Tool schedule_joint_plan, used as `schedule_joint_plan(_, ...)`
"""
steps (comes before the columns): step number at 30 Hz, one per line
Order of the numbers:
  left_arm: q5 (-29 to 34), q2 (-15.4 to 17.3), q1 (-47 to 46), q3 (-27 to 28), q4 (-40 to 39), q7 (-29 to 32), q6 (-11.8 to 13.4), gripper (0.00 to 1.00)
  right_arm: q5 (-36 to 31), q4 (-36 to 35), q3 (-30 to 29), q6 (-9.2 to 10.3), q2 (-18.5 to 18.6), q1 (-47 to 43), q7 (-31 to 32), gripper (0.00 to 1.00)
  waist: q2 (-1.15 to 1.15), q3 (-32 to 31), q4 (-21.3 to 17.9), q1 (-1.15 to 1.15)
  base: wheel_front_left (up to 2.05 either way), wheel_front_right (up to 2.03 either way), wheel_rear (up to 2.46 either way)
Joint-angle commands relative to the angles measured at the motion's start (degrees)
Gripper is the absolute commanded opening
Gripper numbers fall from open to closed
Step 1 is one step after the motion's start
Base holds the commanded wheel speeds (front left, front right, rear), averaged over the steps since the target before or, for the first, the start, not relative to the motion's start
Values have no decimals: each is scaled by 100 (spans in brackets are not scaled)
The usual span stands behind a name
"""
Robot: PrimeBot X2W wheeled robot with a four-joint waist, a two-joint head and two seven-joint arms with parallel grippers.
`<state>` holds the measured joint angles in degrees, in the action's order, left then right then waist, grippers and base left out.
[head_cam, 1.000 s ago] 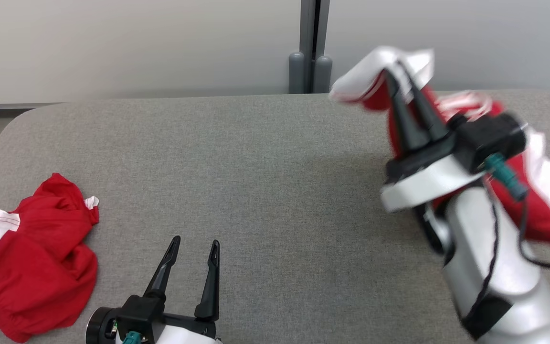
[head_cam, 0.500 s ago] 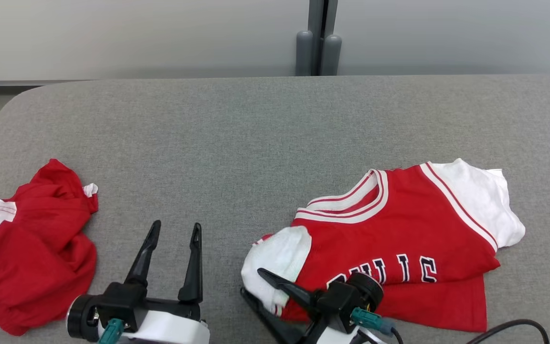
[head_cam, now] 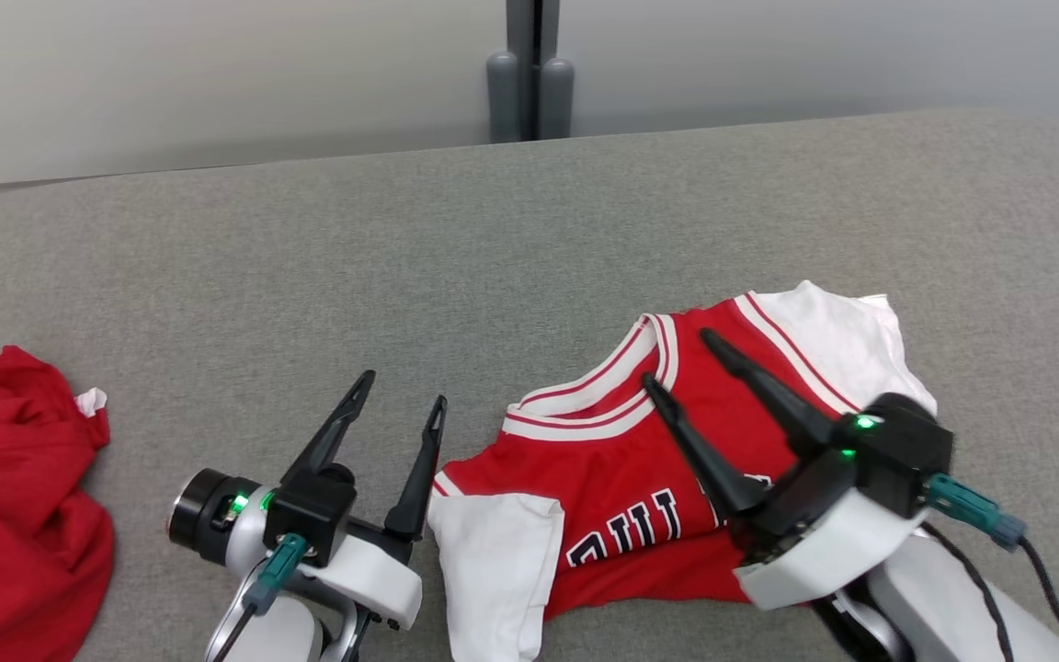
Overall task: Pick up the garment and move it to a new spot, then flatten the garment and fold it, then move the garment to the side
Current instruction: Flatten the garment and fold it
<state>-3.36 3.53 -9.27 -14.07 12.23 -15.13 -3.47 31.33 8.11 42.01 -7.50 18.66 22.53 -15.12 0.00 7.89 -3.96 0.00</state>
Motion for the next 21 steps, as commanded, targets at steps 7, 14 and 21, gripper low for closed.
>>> schedule_joint_plan(7,462,114,-918,-722,2080,173,-262,100,-845,72,-1291,1,31,-799,-5,100,0,25,-495,0,0,0,0)
schedule_joint_plan(14,497,132,-1658,-1088,3671,476,-354,100,-1056,-7,-1579,2,-227,-1139,-5,100,0,104,-913,0,0,0,0)
schedule_joint_plan(21,-232,20,-1908,-2032,4092,343,-412,0,-1072,26,-1838,2,-388,-1223,-5,100,0,83,-1081,0,0,0,0)
